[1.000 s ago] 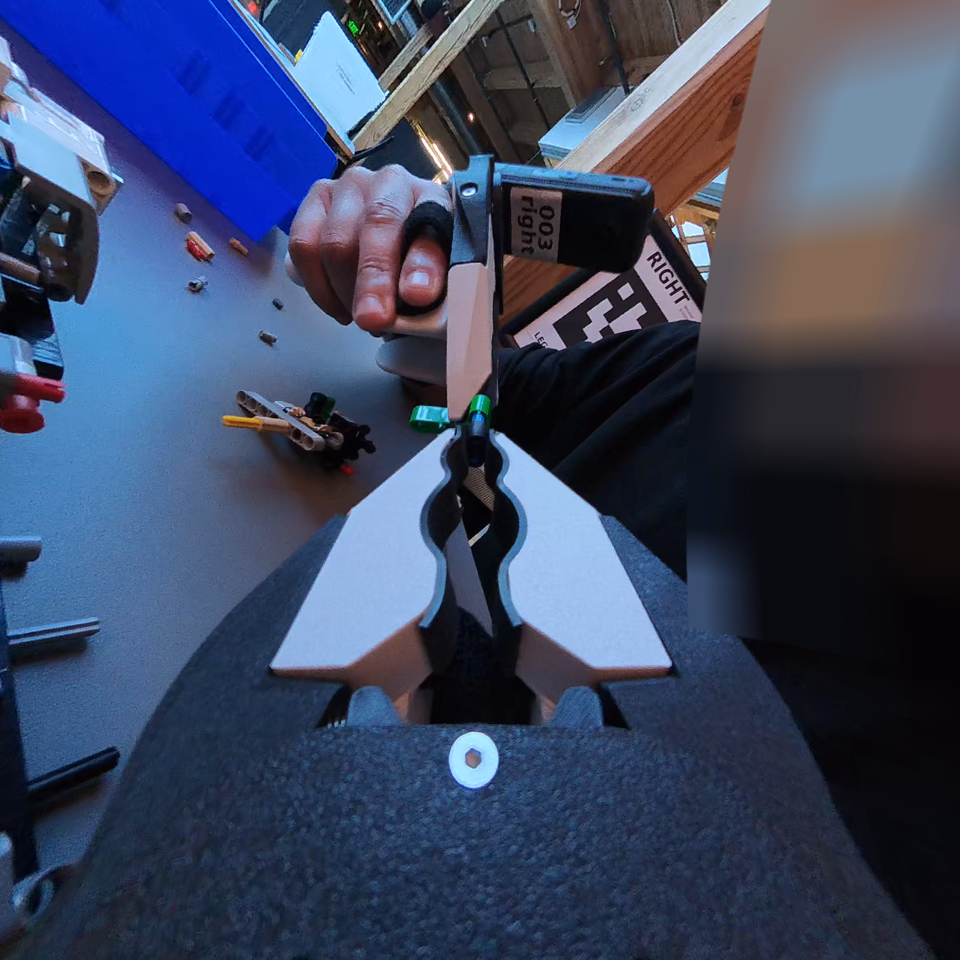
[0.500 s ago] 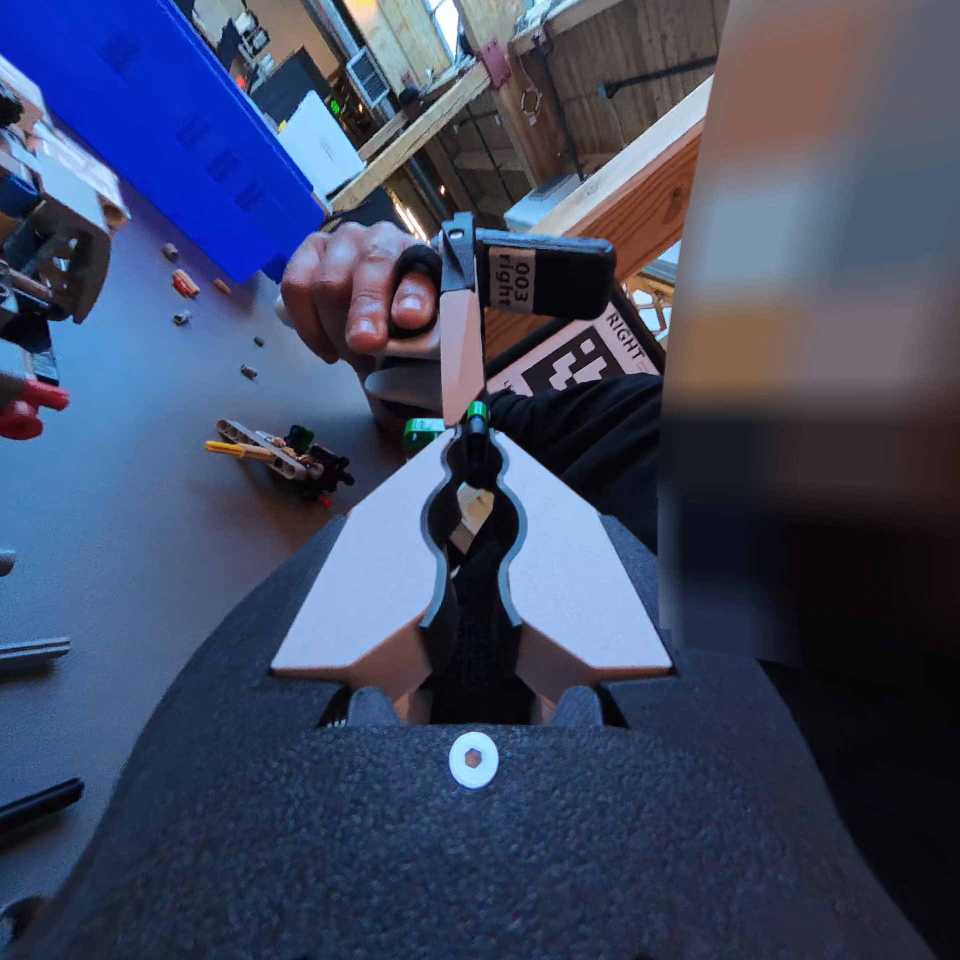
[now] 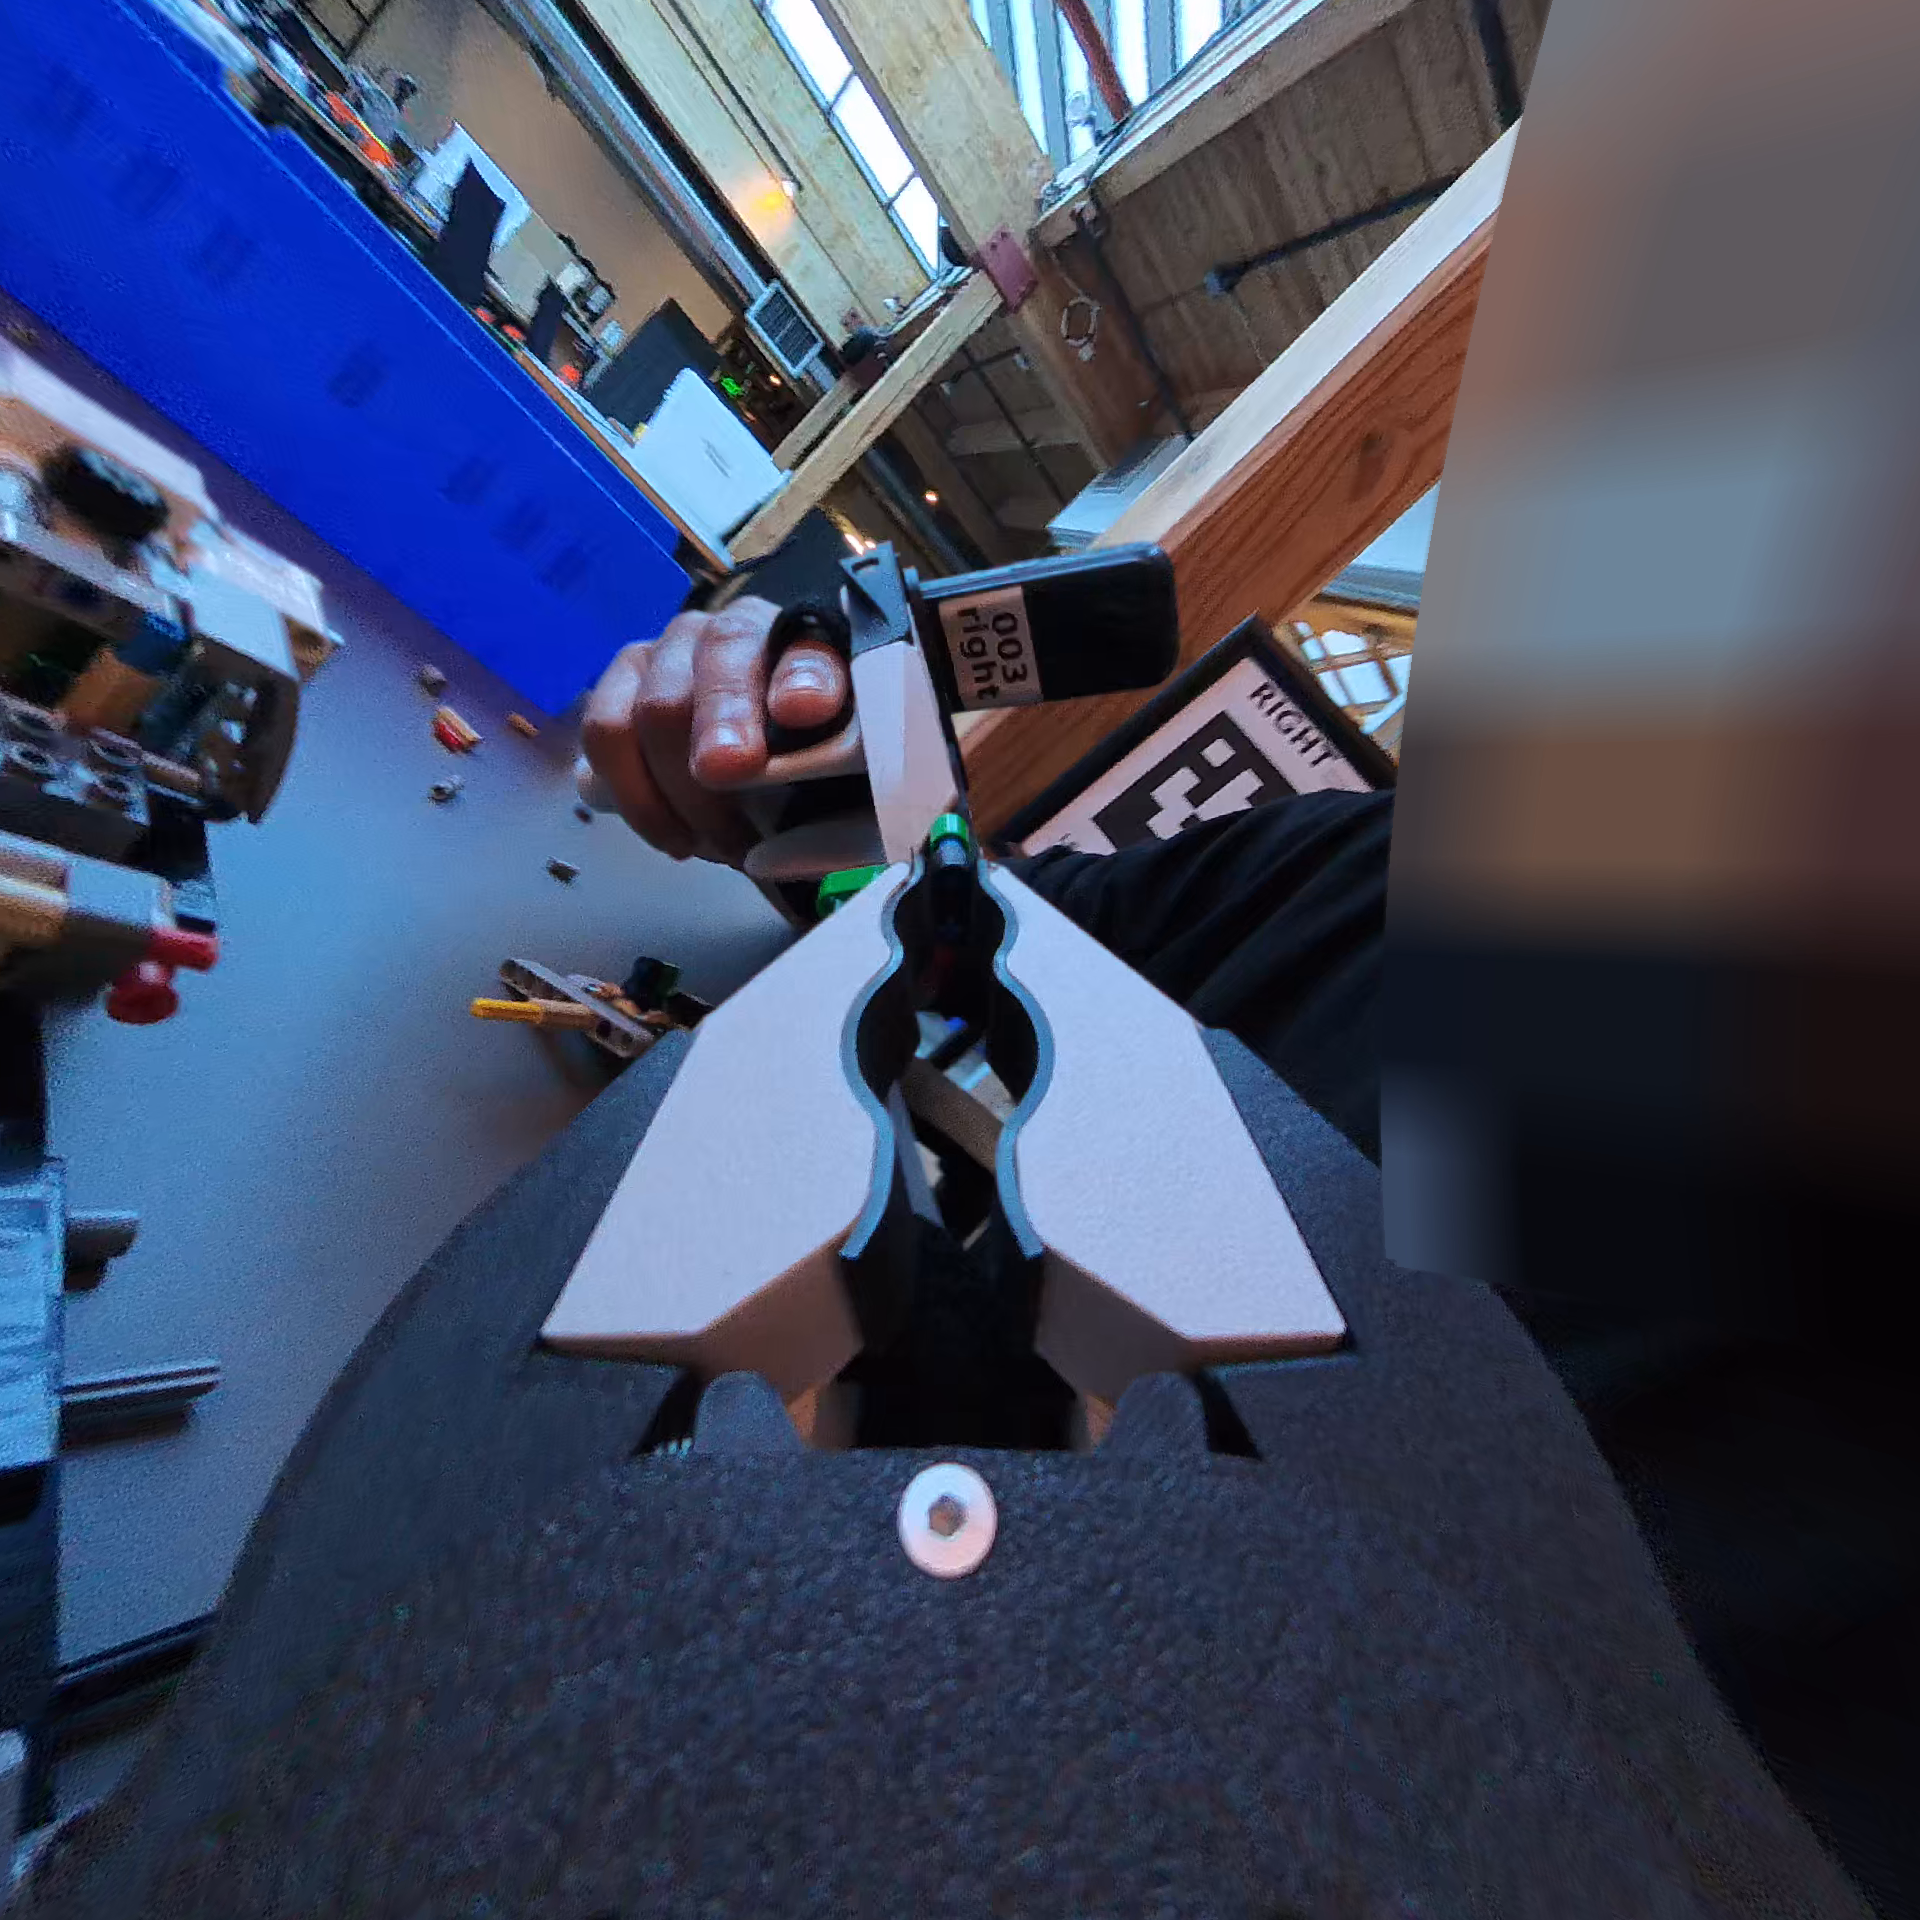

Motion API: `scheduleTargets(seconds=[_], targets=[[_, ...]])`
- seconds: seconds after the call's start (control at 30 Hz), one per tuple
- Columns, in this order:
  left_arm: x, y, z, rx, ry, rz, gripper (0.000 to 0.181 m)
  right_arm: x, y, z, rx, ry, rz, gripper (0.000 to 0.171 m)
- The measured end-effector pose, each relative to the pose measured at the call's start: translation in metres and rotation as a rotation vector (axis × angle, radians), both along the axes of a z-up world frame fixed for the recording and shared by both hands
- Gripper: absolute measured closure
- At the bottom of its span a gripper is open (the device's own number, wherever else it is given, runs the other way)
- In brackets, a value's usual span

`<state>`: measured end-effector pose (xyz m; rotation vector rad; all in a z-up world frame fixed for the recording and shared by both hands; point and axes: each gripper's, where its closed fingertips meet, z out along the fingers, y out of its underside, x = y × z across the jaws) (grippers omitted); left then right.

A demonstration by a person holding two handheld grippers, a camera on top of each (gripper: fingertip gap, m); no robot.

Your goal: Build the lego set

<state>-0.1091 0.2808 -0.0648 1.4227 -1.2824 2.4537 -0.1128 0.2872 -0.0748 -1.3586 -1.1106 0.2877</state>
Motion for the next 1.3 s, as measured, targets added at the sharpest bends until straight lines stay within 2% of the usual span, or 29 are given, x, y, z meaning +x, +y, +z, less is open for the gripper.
scheduleTargets(seconds=[0.03, 0.23, 0.73, 0.83, 0.9, 1.3], targets=[[0.0003, -0.0003, 0.0007, 0.036, -0.009, 0.019, 0.178, 0.0001, -0.0004, 0.0008, -0.014, 0.027, 0.012, 0.165], [-0.0006, -0.0027, 0.0013, 0.172, -0.043, 0.049, 0.176, -0.0014, -0.0033, 0.0026, -0.027, 0.040, 0.037, 0.165], [0.0001, 0.0058, 0.0024, 0.148, -0.041, 0.061, 0.168, 0.0012, -0.0039, 0.0060, -0.030, 0.069, 0.041, 0.165], [-0.0009, 0.0020, 0.0011, 0.157, -0.038, 0.039, 0.169, 0.0024, -0.0032, 0.0055, -0.015, 0.052, 0.032, 0.165], [-0.0015, 0.0001, -0.0001, 0.160, -0.036, 0.027, 0.177, 0.0042, -0.0023, 0.0054, -0.011, 0.043, 0.022, 0.165], [-0.0040, -0.0042, -0.0072, 0.145, -0.017, -0.014, 0.179, 0.0035, -0.0037, -0.0023, -0.017, -0.061, 0.008, 0.165]])
